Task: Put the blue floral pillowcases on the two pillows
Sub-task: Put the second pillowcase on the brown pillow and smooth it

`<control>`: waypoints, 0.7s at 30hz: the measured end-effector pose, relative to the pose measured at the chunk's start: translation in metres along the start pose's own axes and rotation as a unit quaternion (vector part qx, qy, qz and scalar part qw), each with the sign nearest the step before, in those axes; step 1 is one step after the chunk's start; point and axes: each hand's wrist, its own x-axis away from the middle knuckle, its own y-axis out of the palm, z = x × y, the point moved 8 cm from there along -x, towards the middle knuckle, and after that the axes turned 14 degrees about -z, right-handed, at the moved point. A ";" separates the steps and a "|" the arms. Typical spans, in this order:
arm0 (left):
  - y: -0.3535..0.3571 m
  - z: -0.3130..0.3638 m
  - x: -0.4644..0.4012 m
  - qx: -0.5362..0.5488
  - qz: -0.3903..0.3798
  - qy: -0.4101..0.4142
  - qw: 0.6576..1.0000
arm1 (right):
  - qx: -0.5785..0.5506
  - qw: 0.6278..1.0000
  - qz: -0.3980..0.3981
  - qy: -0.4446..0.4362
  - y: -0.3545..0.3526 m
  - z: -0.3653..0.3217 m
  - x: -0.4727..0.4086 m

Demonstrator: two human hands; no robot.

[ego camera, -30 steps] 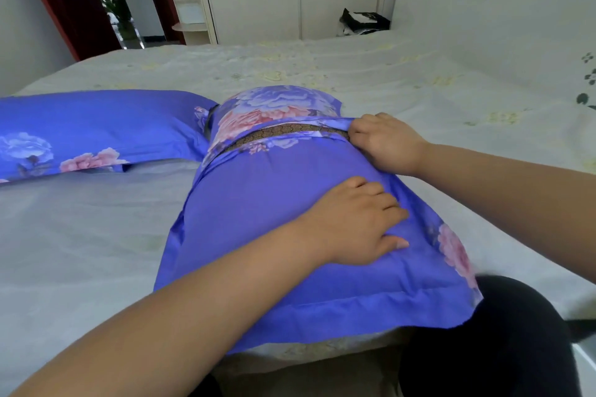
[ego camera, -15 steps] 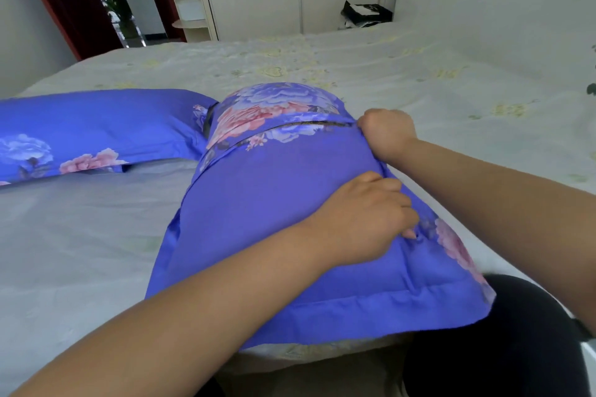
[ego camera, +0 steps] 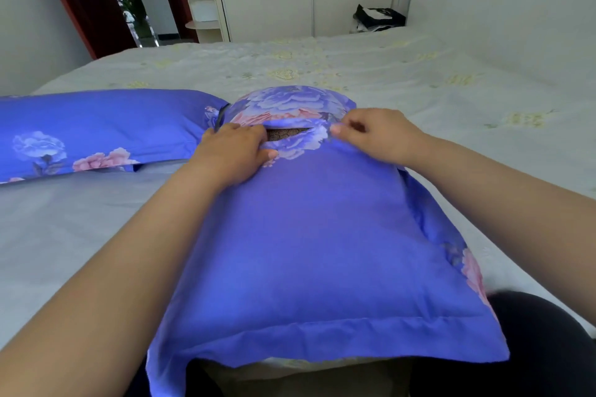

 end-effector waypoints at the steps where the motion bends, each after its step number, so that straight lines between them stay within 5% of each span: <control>1: 0.001 -0.008 0.001 -0.002 -0.035 -0.008 0.999 | 0.072 0.997 -0.002 -0.012 0.001 -0.004 0.001; 4: 0.005 -0.028 0.002 -0.007 -0.103 -0.007 0.995 | 0.136 0.985 0.047 -0.096 -0.003 -0.023 0.009; 9: -0.002 -0.018 -0.002 0.011 0.149 -0.015 0.989 | 0.253 0.935 0.132 -0.210 0.014 -0.048 0.016; 12: 0.019 -0.021 -0.004 0.005 0.159 -0.053 0.986 | 0.385 0.911 0.120 -0.090 0.022 -0.028 0.008; 17: 0.022 -0.032 -0.007 -0.077 0.108 -0.096 0.987 | 0.459 0.878 -0.037 0.127 0.029 0.007 0.001; 21: 0.045 -0.064 -0.010 -0.036 -0.074 -0.090 0.993 | 0.425 0.888 -0.022 0.174 0.030 0.019 0.004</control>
